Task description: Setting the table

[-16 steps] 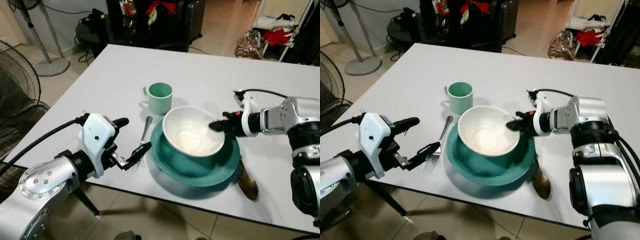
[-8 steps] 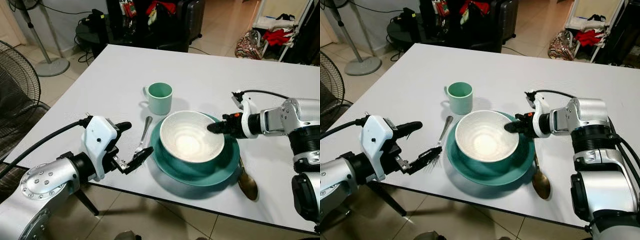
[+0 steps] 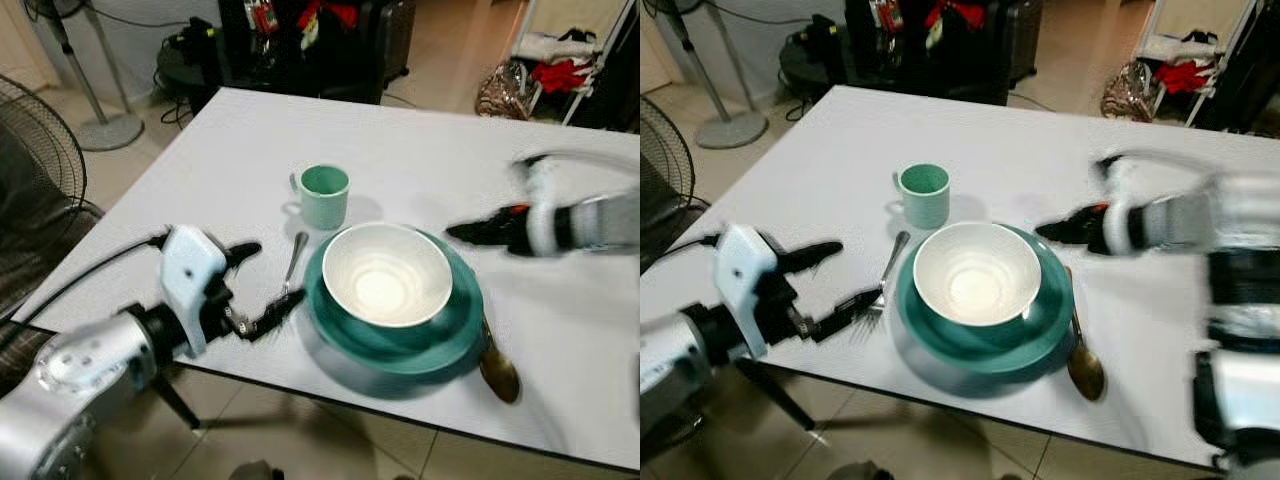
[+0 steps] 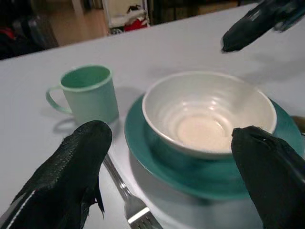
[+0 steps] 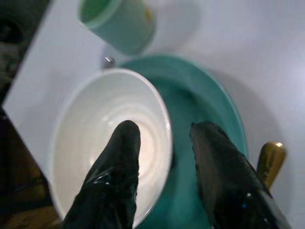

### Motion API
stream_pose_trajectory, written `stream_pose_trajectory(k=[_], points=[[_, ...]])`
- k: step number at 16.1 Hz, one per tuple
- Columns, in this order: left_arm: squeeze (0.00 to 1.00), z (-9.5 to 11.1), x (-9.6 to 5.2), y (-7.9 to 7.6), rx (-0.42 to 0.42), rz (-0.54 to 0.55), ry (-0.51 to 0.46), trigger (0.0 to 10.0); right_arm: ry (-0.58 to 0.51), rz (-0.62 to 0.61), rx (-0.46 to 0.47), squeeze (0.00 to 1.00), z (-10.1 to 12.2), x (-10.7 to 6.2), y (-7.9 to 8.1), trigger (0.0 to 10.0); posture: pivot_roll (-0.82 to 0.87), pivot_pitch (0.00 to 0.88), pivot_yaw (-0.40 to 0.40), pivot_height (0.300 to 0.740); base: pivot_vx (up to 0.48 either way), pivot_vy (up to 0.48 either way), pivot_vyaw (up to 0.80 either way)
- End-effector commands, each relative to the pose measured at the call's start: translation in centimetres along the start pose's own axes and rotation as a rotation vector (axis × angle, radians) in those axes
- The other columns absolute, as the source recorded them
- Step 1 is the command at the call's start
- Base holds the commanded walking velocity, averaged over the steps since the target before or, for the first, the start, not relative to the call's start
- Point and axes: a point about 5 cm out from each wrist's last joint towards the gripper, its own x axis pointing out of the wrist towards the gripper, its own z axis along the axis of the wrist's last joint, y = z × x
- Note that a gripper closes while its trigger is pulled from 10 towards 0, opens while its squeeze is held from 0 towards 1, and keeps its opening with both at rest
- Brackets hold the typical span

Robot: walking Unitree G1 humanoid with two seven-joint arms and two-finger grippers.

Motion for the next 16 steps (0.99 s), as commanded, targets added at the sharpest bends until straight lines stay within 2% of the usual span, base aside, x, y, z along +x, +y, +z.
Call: stream_pose_trajectory(k=[1, 2, 3, 4, 5, 6, 7, 8, 9, 10, 12, 16], points=[[0.00, 0.1, -0.2, 0.5, -0.020, 0.026, -0.009, 10.0, -0.061, 0.091, -0.041, 0.00, 0.4, -1.8, 1.4, 10.0, 0.02, 0.048, 0.024, 0.740, 0.000, 0.000, 0.00], [0.00, 0.2, -0.5, 0.7, -0.038, 0.046, -0.021, 10.0, -0.147, 0.127, -0.125, 0.00, 0.8, -3.4, 2.8, 10.0, 0.01, 0.046, 0.032, 0.740, 0.000, 0.000, 0.00], [0.00, 0.3, -0.7, 0.7, -0.044, 0.058, -0.030, 10.0, -0.216, 0.108, -0.197, 0.00, 0.9, -4.0, 3.5, 10.0, 0.00, 0.044, 0.038, 0.740, 0.000, 0.000, 0.00], [0.00, 0.5, -0.8, 0.7, -0.048, 0.091, -0.055, 10.0, -0.390, 0.003, -0.360, 0.00, 0.8, -3.9, 4.2, 10.0, -0.01, 0.042, 0.045, 0.740, 0.000, 0.000, 0.00], [0.00, 0.7, -0.9, 0.8, -0.020, 0.158, -0.069, 10.0, -0.507, -0.060, -0.482, 0.00, -0.4, -3.2, 5.4, 10.0, -0.01, 0.037, 0.056, 0.740, 0.000, 0.000, 0.00], [0.00, 0.5, -1.0, 0.9, -0.035, 0.217, -0.057, 10.0, -0.534, -0.096, -0.540, 0.00, -1.9, -2.5, 6.4, 10.0, -0.01, 0.035, 0.062, 0.740, 0.000, 0.000, 0.00], [0.00, 0.7, -1.1, 1.1, -0.015, 0.325, -0.088, 10.0, -0.566, -0.070, -0.522, 0.00, -4.0, -1.3, 7.8, 10.0, -0.02, 0.031, 0.079, 0.740, 0.000, 0.000, 0.00], [0.00, 0.9, -1.1, 1.2, -0.006, 0.367, -0.107, 10.0, -0.585, -0.051, -0.512, 0.00, -4.6, -1.1, 8.3, 10.0, -0.03, 0.031, 0.081, 0.740, 0.000, 0.000, 0.00], [0.00, 1.0, -1.2, 1.7, -0.058, 0.486, -0.157, 10.0, -0.619, -0.065, -0.477, 0.00, -5.9, -0.2, 9.3, 10.0, -0.03, 0.026, 0.091, 0.740, 0.000, 0.000, 0.00], [0.00, 0.6, -1.1, 1.7, -0.074, 0.540, -0.154, 10.0, -0.663, -0.087, -0.466, 0.00, -6.7, 0.5, 10.2, 10.0, -0.02, 0.020, 0.086, 0.740, 0.000, 0.000, 0.80], [0.00, 0.0, -0.6, 1.0, -0.074, 0.556, -0.124, 10.0, -0.724, -0.093, -0.453, 0.00, -7.6, 1.1, 11.1, 10.0, -0.02, 0.014, 0.071, 0.740, 0.000, 0.000, 0.80], [0.00, -0.3, -0.3, 0.1, -0.051, 0.558, -0.123, 10.0, -0.733, -0.094, -0.445, 0.00, -8.2, 1.5, 11.1, 10.0, -0.02, 0.000, 0.065, 0.740, 0.000, 0.000, 0.80]])
